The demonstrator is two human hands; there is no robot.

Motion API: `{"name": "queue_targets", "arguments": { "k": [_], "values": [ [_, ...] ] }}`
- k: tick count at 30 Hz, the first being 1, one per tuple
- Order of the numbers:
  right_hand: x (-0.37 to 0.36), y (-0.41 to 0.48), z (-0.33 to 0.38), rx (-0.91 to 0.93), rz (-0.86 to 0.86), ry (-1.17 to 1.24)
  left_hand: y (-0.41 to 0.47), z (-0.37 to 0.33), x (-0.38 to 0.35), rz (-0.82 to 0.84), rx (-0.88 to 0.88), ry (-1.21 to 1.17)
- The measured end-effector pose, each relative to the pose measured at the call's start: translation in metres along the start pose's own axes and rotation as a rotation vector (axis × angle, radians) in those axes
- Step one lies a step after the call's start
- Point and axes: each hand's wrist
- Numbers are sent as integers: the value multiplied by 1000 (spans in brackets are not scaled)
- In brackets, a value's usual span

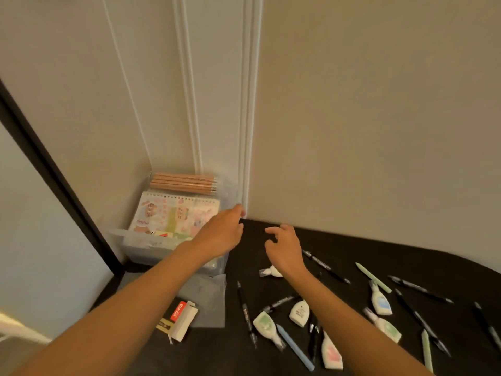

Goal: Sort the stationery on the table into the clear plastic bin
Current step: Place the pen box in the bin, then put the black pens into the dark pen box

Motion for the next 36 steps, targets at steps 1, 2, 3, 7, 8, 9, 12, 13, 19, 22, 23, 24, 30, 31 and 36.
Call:
{"name": "queue_targets", "arguments": {
  "k": [1, 2, 3, 7, 8, 9, 12, 13, 19, 22, 23, 24, 30, 31, 36],
  "values": [
    [0, -4, -6, -34, 11, 3, -6, -3, -3, 3, -32, -27],
    [-1, -8, -13, -62, 20, 3, -12, -3, -8, 25, -49, -39],
    [-3, -22, -25, -81, 23, -4, -26, -4, -20, 59, -66, -26],
    [-22, -50, -58, -111, 28, -13, -54, 21, -55, 255, -3, 208],
    [-31, -57, -64, -90, 25, -12, -61, 30, -64, 296, 6, 290],
    [-39, -60, -69, -69, 23, -8, -65, 39, -70, 316, 7, 366],
    [-65, -70, -78, -9, 15, -30, -81, 63, -90, 256, 21, 575],
    [-73, -74, -80, 18, 7, -55, -86, 70, -95, 230, 29, 633],
    [-103, -99, -81, 192, -65, -182, -104, 106, -117, 145, 121, 865],
    [-114, -114, -85, 237, -112, -217, -114, 120, -126, 70, 129, 888],
    [-117, -119, -86, 245, -122, -228, -116, 124, -126, 51, 128, 885],
    [-119, -122, -87, 246, -126, -234, -118, 127, -126, 36, 129, 875],
    [-126, -134, -89, 185, -152, -230, -131, 128, -122, 5, 51, 780],
    [-125, -134, -90, 181, -154, -227, -132, 125, -121, 2, 36, 765],
    [-119, -140, -91, 138, -147, -68, -136, 93, -120, -9, -60, 638]
  ]
}}
Point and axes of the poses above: each hand's wrist, its own y-axis towards the middle knuckle, its own x-axis out of the back of the hand, z = x × y, and after that the axes turned 8 degrees about -z, right-handed
